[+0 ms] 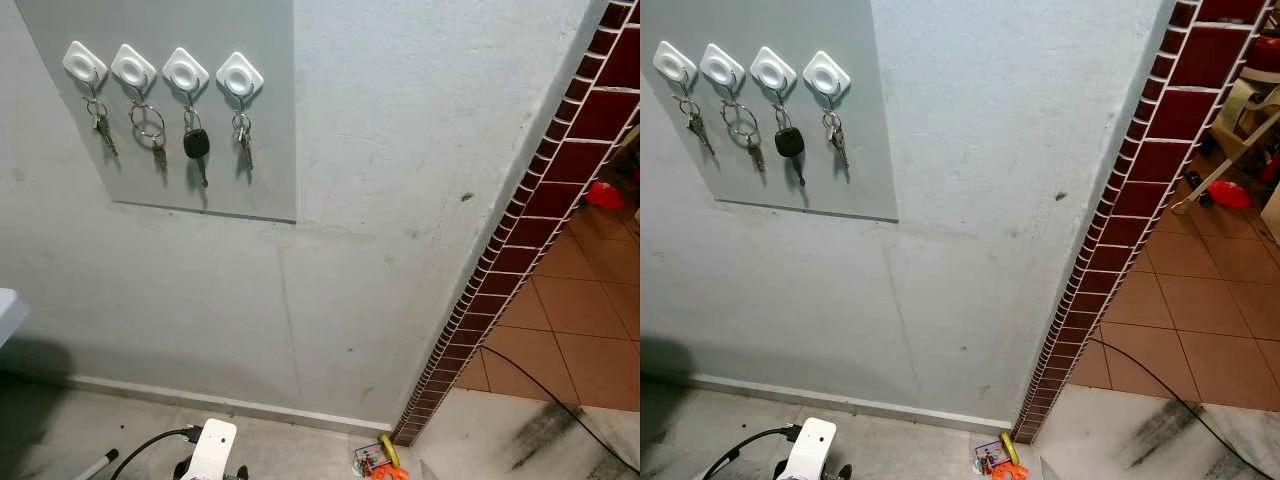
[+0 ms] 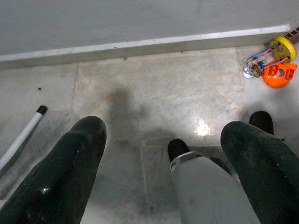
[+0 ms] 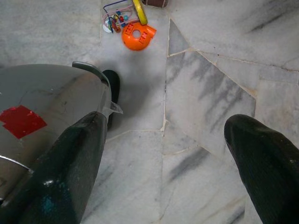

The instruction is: Hang keys on a hook

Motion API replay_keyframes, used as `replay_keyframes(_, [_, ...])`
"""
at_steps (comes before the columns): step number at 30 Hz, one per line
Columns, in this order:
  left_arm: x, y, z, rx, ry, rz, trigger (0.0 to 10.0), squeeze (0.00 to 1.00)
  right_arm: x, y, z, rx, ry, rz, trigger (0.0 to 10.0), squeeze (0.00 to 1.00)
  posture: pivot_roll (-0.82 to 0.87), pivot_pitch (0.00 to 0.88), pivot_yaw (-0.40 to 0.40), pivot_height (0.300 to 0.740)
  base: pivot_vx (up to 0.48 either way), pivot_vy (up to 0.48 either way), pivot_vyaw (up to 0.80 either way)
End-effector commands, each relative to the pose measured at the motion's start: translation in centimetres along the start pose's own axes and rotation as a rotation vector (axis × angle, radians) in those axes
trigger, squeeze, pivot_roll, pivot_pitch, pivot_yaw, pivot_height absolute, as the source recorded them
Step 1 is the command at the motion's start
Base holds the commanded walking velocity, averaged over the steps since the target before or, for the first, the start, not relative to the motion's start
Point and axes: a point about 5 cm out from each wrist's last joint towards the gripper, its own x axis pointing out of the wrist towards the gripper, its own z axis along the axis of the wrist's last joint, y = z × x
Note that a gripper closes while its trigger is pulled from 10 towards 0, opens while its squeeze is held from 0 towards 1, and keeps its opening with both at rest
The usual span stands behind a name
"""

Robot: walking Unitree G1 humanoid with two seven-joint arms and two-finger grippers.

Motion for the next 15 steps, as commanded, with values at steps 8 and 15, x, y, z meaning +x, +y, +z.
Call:
replay_keyframes(8, [-0.48,0.86,-1.84,0.004,0.05,0.016,10.0,0.0,-0.23,1.01,-1.63,0.014,0.049,0.036,10.0,0.0,0.01,0.0,0.013,0.732,0.0,0.0,0.0])
replay_keyframes(15, [-0.44,0.75,-1.69,0.007,0.044,0.015,10.0,0.0,-0.2,1.05,-1.48,0.009,0.045,0.036,10.0,0.0,0.01,0.0,0.011,0.732,0.0,0.0,0.0])
